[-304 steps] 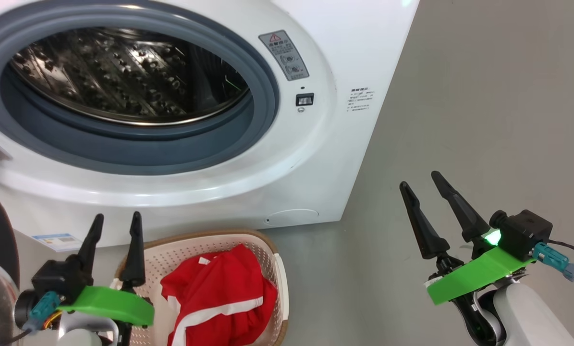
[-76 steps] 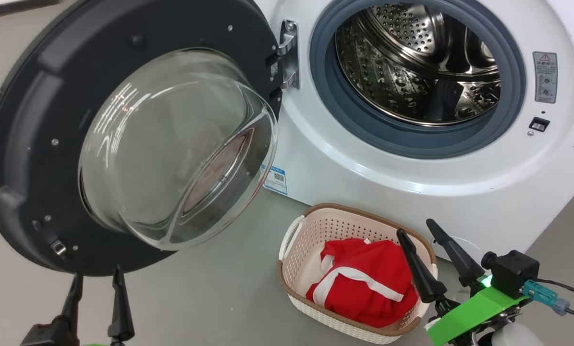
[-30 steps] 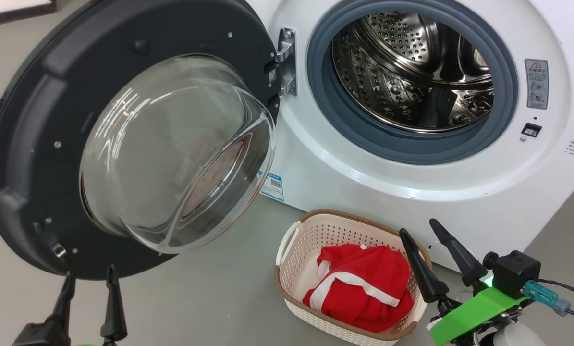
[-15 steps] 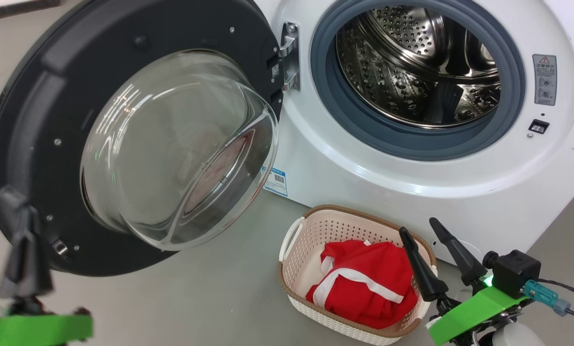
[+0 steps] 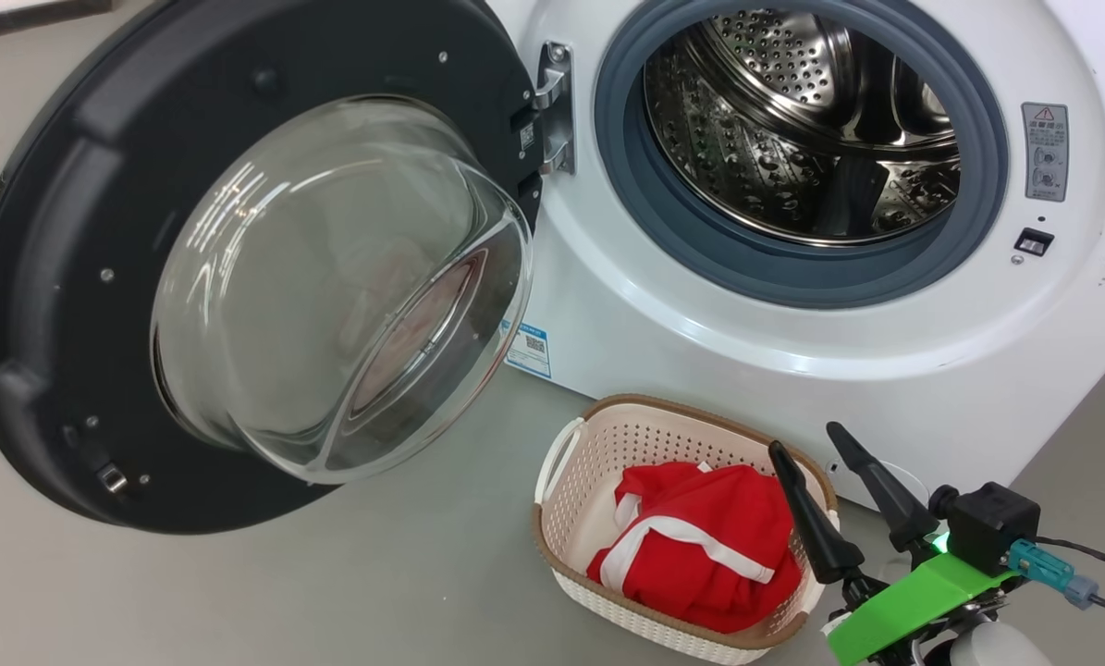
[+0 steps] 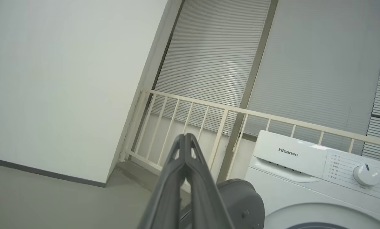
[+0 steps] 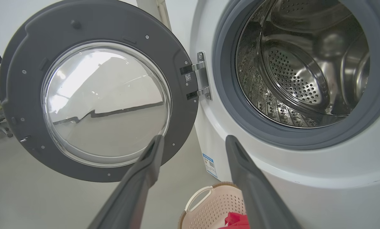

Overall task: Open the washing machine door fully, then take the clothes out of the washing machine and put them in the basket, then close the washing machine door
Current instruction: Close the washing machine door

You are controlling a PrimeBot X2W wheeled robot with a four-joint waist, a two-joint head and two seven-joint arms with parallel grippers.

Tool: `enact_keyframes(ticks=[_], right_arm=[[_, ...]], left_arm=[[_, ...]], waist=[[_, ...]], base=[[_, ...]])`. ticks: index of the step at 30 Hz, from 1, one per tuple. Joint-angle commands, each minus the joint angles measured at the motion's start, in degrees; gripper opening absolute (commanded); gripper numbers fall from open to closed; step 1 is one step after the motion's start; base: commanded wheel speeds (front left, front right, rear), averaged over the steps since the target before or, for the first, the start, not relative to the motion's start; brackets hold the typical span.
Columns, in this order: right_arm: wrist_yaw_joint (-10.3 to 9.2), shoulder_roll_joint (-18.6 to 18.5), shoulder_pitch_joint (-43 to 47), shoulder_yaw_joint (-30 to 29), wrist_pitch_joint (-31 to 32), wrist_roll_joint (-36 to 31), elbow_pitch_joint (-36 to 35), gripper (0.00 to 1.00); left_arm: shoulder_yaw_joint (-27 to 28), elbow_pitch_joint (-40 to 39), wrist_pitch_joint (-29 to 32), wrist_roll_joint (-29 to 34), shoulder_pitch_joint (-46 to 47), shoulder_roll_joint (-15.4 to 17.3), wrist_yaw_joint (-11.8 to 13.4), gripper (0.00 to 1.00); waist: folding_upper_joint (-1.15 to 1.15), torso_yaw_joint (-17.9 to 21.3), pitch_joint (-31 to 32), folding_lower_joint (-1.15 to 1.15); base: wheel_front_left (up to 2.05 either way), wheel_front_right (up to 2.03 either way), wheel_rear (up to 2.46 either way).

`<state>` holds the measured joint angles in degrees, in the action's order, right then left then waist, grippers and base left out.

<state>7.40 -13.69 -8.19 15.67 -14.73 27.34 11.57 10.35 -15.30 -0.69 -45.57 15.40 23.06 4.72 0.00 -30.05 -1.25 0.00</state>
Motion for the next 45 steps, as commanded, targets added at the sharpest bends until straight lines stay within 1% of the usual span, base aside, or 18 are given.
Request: enact_keyframes(ticks=[1, 5, 11, 16, 17, 18, 19, 24, 29, 34, 40, 45], right_arm=[[0.09, -0.4, -1.2, 0.8, -0.3, 0.1, -1.3, 1.00], [0.09, -0.3, -0.5, 0.2, -0.3, 0.0, -1.5, 1.00], [0.09, -0.1, -0.5, 0.3, -0.3, -0.1, -1.7, 1.00], [0.09, -0.2, -0.8, 0.6, -0.3, -0.1, -1.6, 1.00], [0.09, -0.2, -0.8, 0.6, -0.3, -0.1, -1.6, 1.00], [0.09, -0.2, -0.9, 0.8, -0.3, 0.0, -1.6, 1.00], [0.09, -0.3, -1.0, 0.9, -0.3, 0.0, -1.6, 1.00], [0.09, -0.6, -0.9, 1.0, -0.3, 0.1, -1.5, 1.00], [0.09, -0.9, -0.7, 1.1, -0.3, 0.3, -1.4, 1.00], [0.09, -1.2, -0.9, 1.4, -0.3, 0.4, -1.4, 1.00], [0.09, -1.2, -0.9, 1.5, -0.3, 0.4, -1.2, 1.00], [0.09, -1.1, -0.9, 1.5, -0.3, 0.4, -1.1, 1.00]], left_arm=[[3.9, 1.1, 1.6, -3.2, 4.2, 3.1, -0.7, 0.00], [7.9, 8.8, 5.8, -12.3, 9.1, 3.8, -0.9, 0.00], [14.3, 23.0, 9.0, -21.5, 15.1, 5.4, -0.8, 0.00], [16.8, 35.5, 11.6, -25.4, 17.7, 6.9, -0.2, 0.00], [16.8, 35.5, 11.6, -25.4, 17.7, 6.9, -0.2, 0.00], [17.6, 40.0, 12.1, -26.3, 18.5, 7.4, -0.3, 0.00], [17.7, 42.1, 12.9, -26.9, 18.8, 7.6, -0.5, 0.00], [17.3, 50.0, 16.8, -28.7, 19.3, 8.2, -1.3, 0.00], [16.9, 55.2, 20.0, -30.1, 19.7, 8.5, -2.8, 0.00], [16.2, 58.4, 23.3, -31.4, 20.3, 8.0, -4.0, 0.00], [15.0, 60.3, 26.8, -31.9, 20.5, 7.8, -5.0, 0.00], [13.2, 60.1, 29.5, -31.7, 20.4, 7.0, -5.5, 0.00]], waist=[[0.00, 0.1, 0.2, 0.00], [0.00, 0.4, 0.3, 0.00], [0.00, 2.2, 0.0, 0.00], [0.00, 3.8, -0.2, 0.00], [0.00, 3.8, -0.2, 0.00], [0.00, 4.5, -0.3, 0.00], [0.00, 4.8, -0.2, 0.00], [0.00, 6.2, -0.1, 0.00], [0.00, 6.9, 0.1, 0.00], [0.00, 7.5, 0.1, 0.00], [0.00, 7.8, 0.1, 0.00], [0.00, 7.9, 0.2, 0.00]], base=[[0.00, 0.00, 0.00], [0.00, 0.00, 0.00], [0.00, 0.00, 0.00], [0.00, 0.00, 0.00], [0.00, 0.00, 0.00], [0.00, 0.00, 0.00], [0.00, 0.00, 0.00], [0.00, 0.00, 0.00], [0.00, 0.00, 0.00], [0.00, 0.00, 0.00], [0.00, 0.00, 0.00], [0.00, 0.00, 0.00]])
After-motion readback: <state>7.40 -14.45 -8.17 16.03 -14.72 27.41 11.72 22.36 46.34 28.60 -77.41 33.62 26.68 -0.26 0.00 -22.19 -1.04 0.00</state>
